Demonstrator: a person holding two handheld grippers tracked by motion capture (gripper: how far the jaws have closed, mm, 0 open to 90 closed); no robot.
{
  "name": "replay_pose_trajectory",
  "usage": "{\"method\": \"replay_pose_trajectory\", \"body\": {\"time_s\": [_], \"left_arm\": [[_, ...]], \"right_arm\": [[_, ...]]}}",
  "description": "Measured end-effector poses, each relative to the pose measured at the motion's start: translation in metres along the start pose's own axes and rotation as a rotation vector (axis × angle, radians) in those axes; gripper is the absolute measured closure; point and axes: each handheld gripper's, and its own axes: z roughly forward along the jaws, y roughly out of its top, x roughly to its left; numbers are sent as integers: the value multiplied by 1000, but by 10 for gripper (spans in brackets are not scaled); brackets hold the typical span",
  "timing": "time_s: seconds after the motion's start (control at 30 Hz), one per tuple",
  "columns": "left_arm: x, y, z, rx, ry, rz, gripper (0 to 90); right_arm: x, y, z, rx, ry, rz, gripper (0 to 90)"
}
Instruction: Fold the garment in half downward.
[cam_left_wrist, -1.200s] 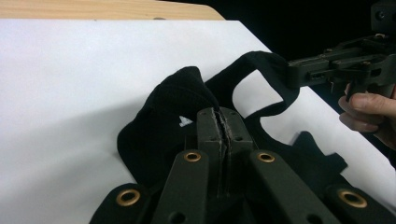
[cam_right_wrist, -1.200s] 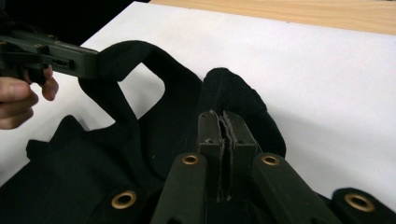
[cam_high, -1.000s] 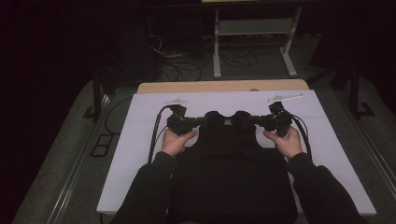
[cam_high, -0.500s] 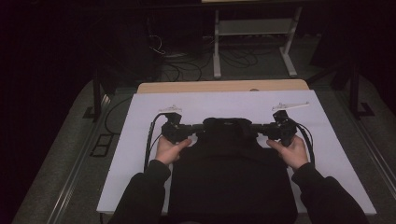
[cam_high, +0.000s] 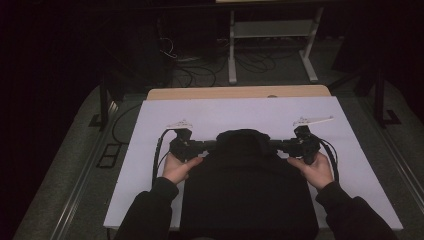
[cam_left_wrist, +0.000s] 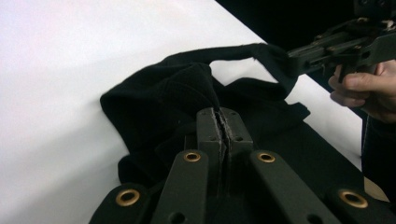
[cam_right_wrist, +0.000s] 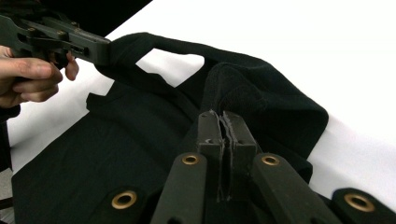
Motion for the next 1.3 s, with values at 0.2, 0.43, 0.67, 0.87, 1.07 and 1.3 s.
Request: {"method": "replay_pose_trajectory", "body": {"time_s": [0.2, 0.43, 0.67, 0.87, 1.07, 1.3], "left_arm": [[-2, -8, -6, 6, -14, -1, 871], [-8, -13, -11, 9, -31, 6, 871], [-16, -20, -17, 10, -51, 24, 871], [-14, -28, -24, 13, -41, 5, 871], [-18, -36, -30, 20, -43, 11, 871], [-24, -44, -35, 37, -66, 16, 870]], "right_arm": [[1, -6, -4, 6, 0, 0, 854], [1, -15, -8, 9, 13, 16, 855], [6, -22, -14, 18, 31, 14, 855], [7, -29, -17, 24, 45, 24, 854], [11, -36, -23, 25, 54, 25, 855], [16, -44, -27, 39, 74, 28, 854]]}}
